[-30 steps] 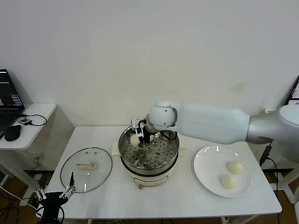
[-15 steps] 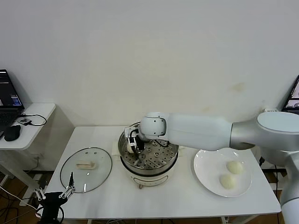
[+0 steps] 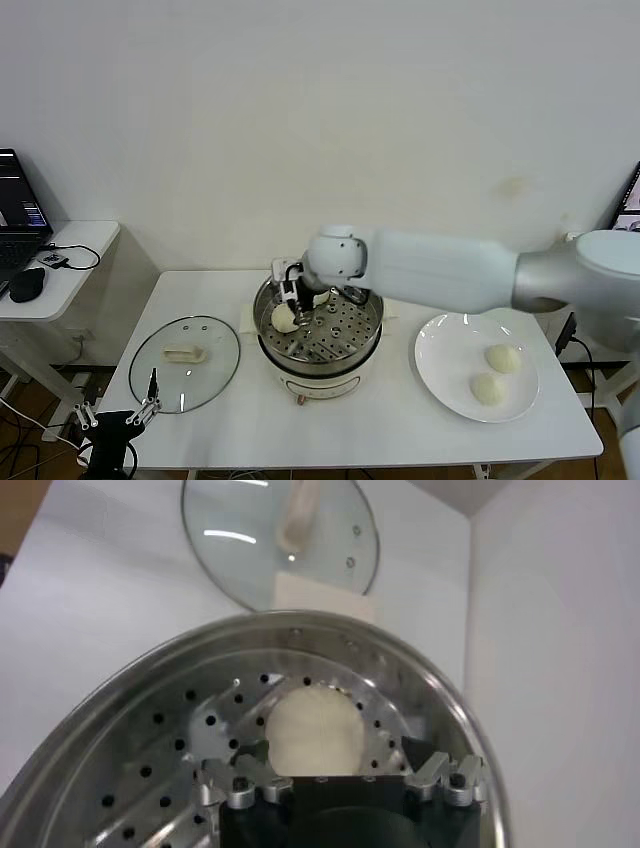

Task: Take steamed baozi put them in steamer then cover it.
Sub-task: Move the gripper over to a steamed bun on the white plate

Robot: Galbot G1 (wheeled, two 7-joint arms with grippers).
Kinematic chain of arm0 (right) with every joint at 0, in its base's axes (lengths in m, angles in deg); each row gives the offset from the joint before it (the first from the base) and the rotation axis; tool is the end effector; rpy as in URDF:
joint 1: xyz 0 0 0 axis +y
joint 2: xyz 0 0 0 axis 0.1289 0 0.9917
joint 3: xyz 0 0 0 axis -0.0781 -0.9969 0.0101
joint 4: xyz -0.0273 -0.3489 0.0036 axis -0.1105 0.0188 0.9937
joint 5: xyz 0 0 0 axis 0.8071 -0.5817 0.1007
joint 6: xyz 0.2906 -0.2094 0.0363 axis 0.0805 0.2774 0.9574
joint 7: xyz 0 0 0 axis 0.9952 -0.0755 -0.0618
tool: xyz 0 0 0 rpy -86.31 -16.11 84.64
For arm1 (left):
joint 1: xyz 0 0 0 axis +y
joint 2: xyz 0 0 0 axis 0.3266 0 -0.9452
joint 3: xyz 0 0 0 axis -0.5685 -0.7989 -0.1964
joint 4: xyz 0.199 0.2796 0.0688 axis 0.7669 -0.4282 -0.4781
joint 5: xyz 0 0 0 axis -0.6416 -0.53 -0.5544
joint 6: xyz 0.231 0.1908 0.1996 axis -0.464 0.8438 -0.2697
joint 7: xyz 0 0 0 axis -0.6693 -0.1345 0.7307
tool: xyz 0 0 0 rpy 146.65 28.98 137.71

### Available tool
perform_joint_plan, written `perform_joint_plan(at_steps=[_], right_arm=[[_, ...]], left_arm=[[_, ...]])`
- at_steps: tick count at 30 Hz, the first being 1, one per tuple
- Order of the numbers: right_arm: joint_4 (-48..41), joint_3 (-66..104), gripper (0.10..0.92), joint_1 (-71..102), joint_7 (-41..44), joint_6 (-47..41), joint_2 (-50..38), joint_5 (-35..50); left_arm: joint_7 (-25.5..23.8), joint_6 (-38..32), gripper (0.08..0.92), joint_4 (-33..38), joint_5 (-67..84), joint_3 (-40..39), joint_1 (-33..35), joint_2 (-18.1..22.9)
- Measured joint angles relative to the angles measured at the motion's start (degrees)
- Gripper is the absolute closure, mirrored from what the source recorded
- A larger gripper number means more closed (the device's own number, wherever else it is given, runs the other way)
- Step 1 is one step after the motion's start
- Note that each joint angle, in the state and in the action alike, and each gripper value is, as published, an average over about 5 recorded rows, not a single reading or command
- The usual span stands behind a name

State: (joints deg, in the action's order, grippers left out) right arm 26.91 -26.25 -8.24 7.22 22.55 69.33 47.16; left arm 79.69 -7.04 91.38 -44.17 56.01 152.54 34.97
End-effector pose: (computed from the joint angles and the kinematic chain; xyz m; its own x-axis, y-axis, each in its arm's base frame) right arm 0.4913 0.1569 -0.0702 -0.3150 -0.3477 0.8831 -0.8926 -0.2078 -0.4002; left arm 0.1206 0.1167 -0.3275 -0.9841 -0.1773 -0.0136 -0.1765 0.9641 0.1987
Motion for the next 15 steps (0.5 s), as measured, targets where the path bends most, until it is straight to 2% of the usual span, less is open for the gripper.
perform_joint_plan(at_steps=[15], right_arm=[[11.2,-2.7,0.203,-7.8,14.9,10.4,-22.8,-11.0]], left_arm=[[-0.3,0.3,0.177,-0.4,0.2,-0.7,-0.5,-0.8]])
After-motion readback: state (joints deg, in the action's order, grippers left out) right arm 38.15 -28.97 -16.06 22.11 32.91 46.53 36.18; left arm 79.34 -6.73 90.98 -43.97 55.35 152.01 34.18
